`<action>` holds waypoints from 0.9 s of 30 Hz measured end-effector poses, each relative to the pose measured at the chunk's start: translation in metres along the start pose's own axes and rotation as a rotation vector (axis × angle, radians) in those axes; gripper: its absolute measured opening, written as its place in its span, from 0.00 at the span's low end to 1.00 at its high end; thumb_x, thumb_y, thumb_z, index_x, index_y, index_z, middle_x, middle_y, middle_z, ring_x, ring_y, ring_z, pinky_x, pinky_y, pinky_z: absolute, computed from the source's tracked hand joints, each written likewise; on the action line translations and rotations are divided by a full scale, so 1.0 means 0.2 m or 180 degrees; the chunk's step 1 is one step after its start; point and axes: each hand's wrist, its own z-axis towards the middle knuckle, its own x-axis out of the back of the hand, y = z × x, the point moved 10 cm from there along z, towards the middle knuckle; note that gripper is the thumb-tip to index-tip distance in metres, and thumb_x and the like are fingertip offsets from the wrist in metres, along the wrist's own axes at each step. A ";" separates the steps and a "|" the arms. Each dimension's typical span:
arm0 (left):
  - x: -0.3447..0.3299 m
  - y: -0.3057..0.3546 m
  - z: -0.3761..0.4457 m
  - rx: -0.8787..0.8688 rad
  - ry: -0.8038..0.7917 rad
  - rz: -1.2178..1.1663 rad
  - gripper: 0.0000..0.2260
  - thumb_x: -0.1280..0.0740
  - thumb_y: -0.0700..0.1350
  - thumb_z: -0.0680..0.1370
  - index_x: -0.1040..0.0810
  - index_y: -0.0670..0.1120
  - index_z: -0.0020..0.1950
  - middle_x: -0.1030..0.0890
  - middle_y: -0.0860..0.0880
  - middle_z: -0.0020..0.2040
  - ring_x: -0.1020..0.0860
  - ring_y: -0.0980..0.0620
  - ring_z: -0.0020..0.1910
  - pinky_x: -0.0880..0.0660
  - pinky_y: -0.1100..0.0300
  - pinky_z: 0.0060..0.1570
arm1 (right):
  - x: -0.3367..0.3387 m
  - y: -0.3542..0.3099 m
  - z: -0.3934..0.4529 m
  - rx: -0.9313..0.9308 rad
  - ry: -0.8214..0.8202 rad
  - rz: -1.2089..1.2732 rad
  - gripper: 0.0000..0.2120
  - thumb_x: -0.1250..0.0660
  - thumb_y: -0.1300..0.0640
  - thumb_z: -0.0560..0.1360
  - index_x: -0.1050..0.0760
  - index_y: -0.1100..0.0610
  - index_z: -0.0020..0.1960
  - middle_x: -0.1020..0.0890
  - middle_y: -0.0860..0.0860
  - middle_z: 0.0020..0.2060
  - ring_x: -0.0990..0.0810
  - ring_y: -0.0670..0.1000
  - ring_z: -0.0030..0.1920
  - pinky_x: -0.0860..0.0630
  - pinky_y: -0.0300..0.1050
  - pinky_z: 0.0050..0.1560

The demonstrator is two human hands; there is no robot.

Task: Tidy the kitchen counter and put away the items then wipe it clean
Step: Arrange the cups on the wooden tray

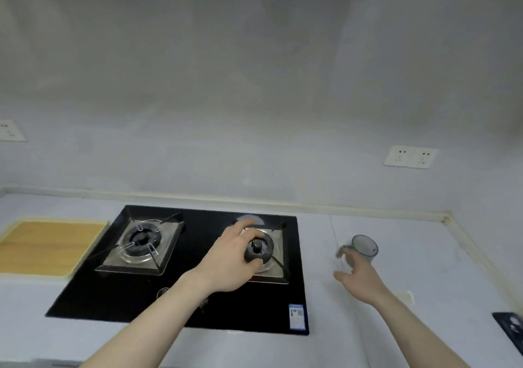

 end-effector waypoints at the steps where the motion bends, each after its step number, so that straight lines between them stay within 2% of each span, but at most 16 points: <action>1: -0.03 0.03 0.01 0.0055 0.0015 -0.0030 0.23 0.30 0.52 0.77 0.29 0.58 0.71 0.40 0.57 0.78 0.38 0.50 0.76 0.38 0.56 0.75 | 0.04 0.06 0.06 -0.0001 -0.0075 -0.0137 0.23 0.28 0.54 0.69 0.27 0.47 0.63 0.25 0.50 0.67 0.26 0.50 0.64 0.28 0.46 0.63; 3: -0.08 0.07 0.03 0.0135 0.0078 -0.0018 0.23 0.29 0.53 0.77 0.29 0.58 0.71 0.39 0.57 0.78 0.38 0.52 0.76 0.39 0.59 0.74 | 0.10 0.16 0.15 -0.0017 -0.0176 -0.0309 0.23 0.29 0.53 0.67 0.26 0.45 0.61 0.24 0.51 0.64 0.24 0.50 0.61 0.25 0.47 0.62; 7: -0.17 0.11 0.00 0.0334 0.0211 -0.0052 0.23 0.29 0.53 0.77 0.29 0.58 0.72 0.40 0.60 0.78 0.38 0.54 0.76 0.41 0.66 0.71 | 0.18 0.35 0.33 -0.0223 -0.0434 -0.0768 0.34 0.29 0.56 0.71 0.37 0.55 0.75 0.36 0.56 0.70 0.27 0.55 0.63 0.28 0.44 0.58; 10: -0.23 0.10 -0.06 0.0578 0.0235 -0.0128 0.25 0.29 0.54 0.77 0.31 0.60 0.74 0.42 0.60 0.79 0.42 0.56 0.78 0.41 0.63 0.74 | 0.20 0.45 0.47 -0.0302 -0.0522 -0.1028 0.37 0.32 0.55 0.70 0.40 0.57 0.77 0.37 0.57 0.70 0.24 0.59 0.62 0.23 0.49 0.59; 12: -0.27 0.08 -0.11 0.0763 0.0257 -0.0148 0.26 0.29 0.55 0.77 0.32 0.61 0.74 0.42 0.60 0.79 0.42 0.56 0.78 0.41 0.59 0.76 | 0.20 0.49 0.55 -0.0323 -0.0571 -0.1228 0.35 0.32 0.56 0.71 0.38 0.59 0.75 0.35 0.58 0.69 0.24 0.59 0.62 0.24 0.45 0.57; 15: -0.29 0.06 -0.19 0.0914 0.0325 -0.0127 0.26 0.29 0.56 0.77 0.33 0.62 0.73 0.42 0.61 0.78 0.41 0.56 0.77 0.40 0.61 0.75 | 0.18 0.54 0.64 -0.0328 -0.0586 -0.1253 0.31 0.33 0.57 0.69 0.34 0.60 0.72 0.30 0.59 0.67 0.22 0.59 0.57 0.23 0.42 0.46; 18: -0.30 0.05 -0.25 0.1026 0.0320 -0.0079 0.25 0.30 0.56 0.77 0.37 0.69 0.69 0.42 0.61 0.78 0.40 0.57 0.76 0.38 0.57 0.75 | 0.13 0.70 0.81 -0.0334 -0.0704 -0.1244 0.31 0.35 0.55 0.64 0.29 0.58 0.67 0.22 0.59 0.61 0.19 0.58 0.53 0.18 0.48 0.50; 20: -0.32 0.05 -0.28 0.1122 0.0279 -0.0046 0.25 0.30 0.57 0.77 0.39 0.71 0.67 0.42 0.61 0.78 0.40 0.57 0.76 0.36 0.55 0.75 | 0.09 0.75 0.84 -0.0341 -0.0772 -0.1330 0.28 0.35 0.56 0.68 0.26 0.56 0.68 0.19 0.57 0.59 0.18 0.57 0.54 0.20 0.46 0.53; 22: -0.33 0.05 -0.30 0.1176 0.0298 -0.0041 0.24 0.30 0.56 0.77 0.36 0.69 0.69 0.42 0.61 0.78 0.40 0.56 0.76 0.36 0.57 0.75 | 0.10 0.72 0.78 -0.0306 -0.0631 -0.1428 0.22 0.34 0.55 0.73 0.22 0.55 0.66 0.17 0.57 0.57 0.17 0.58 0.55 0.21 0.44 0.53; 25: -0.35 0.03 -0.32 0.1255 0.0340 -0.0022 0.25 0.30 0.57 0.77 0.32 0.62 0.73 0.42 0.60 0.79 0.40 0.56 0.77 0.37 0.59 0.75 | 0.12 0.61 0.71 0.0003 -0.0265 -0.1425 0.11 0.30 0.48 0.77 0.17 0.53 0.55 0.15 0.56 0.52 0.16 0.59 0.53 0.22 0.44 0.49; 27: -0.36 0.01 -0.35 0.1306 0.0347 -0.0025 0.25 0.30 0.57 0.77 0.32 0.62 0.73 0.42 0.60 0.79 0.41 0.57 0.77 0.36 0.59 0.74 | 0.12 0.52 0.66 0.0234 -0.0141 -0.1321 0.07 0.31 0.51 0.78 0.17 0.52 0.51 0.14 0.56 0.51 0.17 0.59 0.52 0.23 0.44 0.47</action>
